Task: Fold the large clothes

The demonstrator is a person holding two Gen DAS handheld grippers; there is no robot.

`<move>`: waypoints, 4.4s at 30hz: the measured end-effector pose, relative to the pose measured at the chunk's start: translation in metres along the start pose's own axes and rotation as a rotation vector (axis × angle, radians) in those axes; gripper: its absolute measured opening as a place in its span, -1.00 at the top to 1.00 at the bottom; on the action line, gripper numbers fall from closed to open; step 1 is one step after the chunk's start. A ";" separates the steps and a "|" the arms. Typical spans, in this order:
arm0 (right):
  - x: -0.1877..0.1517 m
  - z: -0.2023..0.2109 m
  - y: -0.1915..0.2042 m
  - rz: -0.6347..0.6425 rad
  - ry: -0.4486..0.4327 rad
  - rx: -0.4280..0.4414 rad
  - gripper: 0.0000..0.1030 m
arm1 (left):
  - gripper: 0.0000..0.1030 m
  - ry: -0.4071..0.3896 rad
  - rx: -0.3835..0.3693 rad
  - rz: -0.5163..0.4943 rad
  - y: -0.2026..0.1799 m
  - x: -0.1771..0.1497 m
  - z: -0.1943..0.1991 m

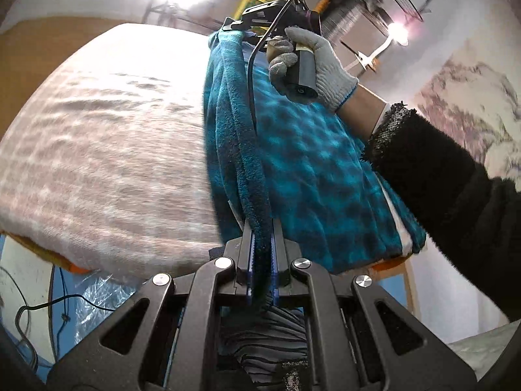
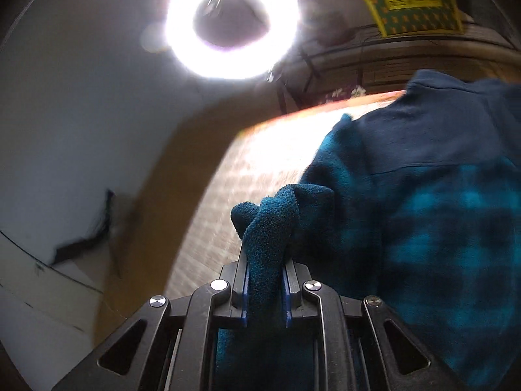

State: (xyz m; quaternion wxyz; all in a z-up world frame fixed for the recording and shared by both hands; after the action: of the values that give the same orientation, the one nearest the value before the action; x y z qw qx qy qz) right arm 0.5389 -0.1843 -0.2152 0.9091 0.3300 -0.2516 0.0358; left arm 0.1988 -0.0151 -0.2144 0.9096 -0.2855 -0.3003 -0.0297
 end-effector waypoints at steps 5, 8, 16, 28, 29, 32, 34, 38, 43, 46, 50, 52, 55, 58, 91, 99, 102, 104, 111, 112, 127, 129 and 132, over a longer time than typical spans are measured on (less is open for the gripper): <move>-0.008 0.028 -0.053 -0.072 0.026 -0.085 0.44 | 0.91 0.074 -0.025 -0.029 -0.020 -0.009 -0.028; -0.008 0.047 -0.061 -0.023 0.025 -0.206 0.07 | 0.91 0.098 -0.019 -0.073 -0.030 -0.014 -0.039; 0.001 0.049 -0.058 0.119 0.093 -0.373 -0.48 | 0.91 0.121 -0.008 -0.093 -0.036 -0.015 -0.050; 0.009 0.056 -0.055 0.129 0.069 -0.355 0.89 | 0.91 0.098 -0.049 -0.121 -0.059 -0.007 -0.046; 0.016 0.061 -0.053 0.138 0.052 -0.350 0.89 | 0.91 0.098 -0.060 -0.129 -0.064 -0.006 -0.048; 0.024 0.072 -0.056 0.184 0.035 -0.370 0.90 | 0.91 0.121 -0.086 -0.163 -0.082 -0.005 -0.064; 0.021 0.069 -0.071 0.170 0.044 -0.393 0.90 | 0.91 0.154 -0.100 -0.160 -0.087 -0.008 -0.078; 0.006 0.054 -0.105 0.110 0.064 -0.422 0.90 | 0.91 0.200 -0.057 -0.215 -0.094 -0.018 -0.103; -0.005 0.046 -0.117 0.115 0.088 -0.438 0.71 | 0.89 0.220 -0.046 -0.233 -0.092 -0.025 -0.104; -0.001 0.062 -0.112 0.087 0.079 -0.414 0.40 | 0.74 0.210 -0.058 -0.247 -0.091 -0.025 -0.083; -0.002 0.114 -0.088 0.103 0.015 -0.345 0.37 | 0.67 0.170 -0.120 -0.279 -0.098 -0.026 -0.037; -0.011 0.150 -0.068 0.116 -0.019 -0.314 0.32 | 0.55 0.134 -0.140 -0.299 -0.105 -0.025 -0.009; -0.030 0.203 -0.039 0.116 -0.064 -0.241 0.30 | 0.35 0.067 -0.112 -0.321 -0.096 -0.023 0.032; -0.056 0.247 -0.012 0.127 -0.098 -0.184 0.23 | 0.35 0.041 -0.079 -0.288 -0.077 -0.014 0.051; -0.324 0.237 0.032 0.197 0.063 -0.240 0.04 | 0.35 0.154 0.046 0.027 0.012 0.022 0.000; -0.338 0.208 0.011 0.176 0.164 -0.178 0.49 | 0.35 0.192 0.046 0.086 0.023 -0.002 -0.023; -0.331 0.214 0.000 0.077 0.169 -0.082 0.75 | 0.35 0.199 0.036 0.090 0.027 -0.005 -0.030; -0.328 0.221 -0.008 -0.010 0.158 -0.003 0.77 | 0.35 0.206 0.013 0.107 0.029 -0.006 -0.032; -0.328 0.223 -0.023 -0.102 0.155 0.092 0.72 | 0.35 0.232 -0.041 0.149 0.028 -0.005 -0.044; -0.328 0.222 -0.021 -0.077 0.153 0.075 0.56 | 0.35 0.247 -0.045 0.155 0.028 -0.007 -0.048; -0.311 0.231 -0.005 0.124 0.055 -0.196 0.24 | 0.49 0.292 -0.111 0.130 0.009 -0.018 -0.065; -0.310 0.236 0.017 0.223 0.017 -0.200 0.24 | 0.49 0.288 -0.121 0.137 0.008 -0.016 -0.063; -0.314 0.225 0.030 0.291 0.072 -0.220 0.28 | 0.49 0.284 -0.121 0.134 0.009 -0.016 -0.061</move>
State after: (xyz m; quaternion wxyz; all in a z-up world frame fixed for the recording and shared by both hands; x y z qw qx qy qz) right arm 0.1609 -0.2688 -0.2010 0.9333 0.1875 -0.2665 0.1508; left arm 0.2205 -0.0419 -0.2678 0.9241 -0.3520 -0.1465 -0.0269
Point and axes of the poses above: each gripper's, at about its wrist camera, not at the fingertips, and z roughly against the way its jaws point, y to its left, x to its top, the point moved 5 cm from there along -z, roughly the way its jaws point, and after that the axes turned 3 degrees about -y, right-handed, at the moved point
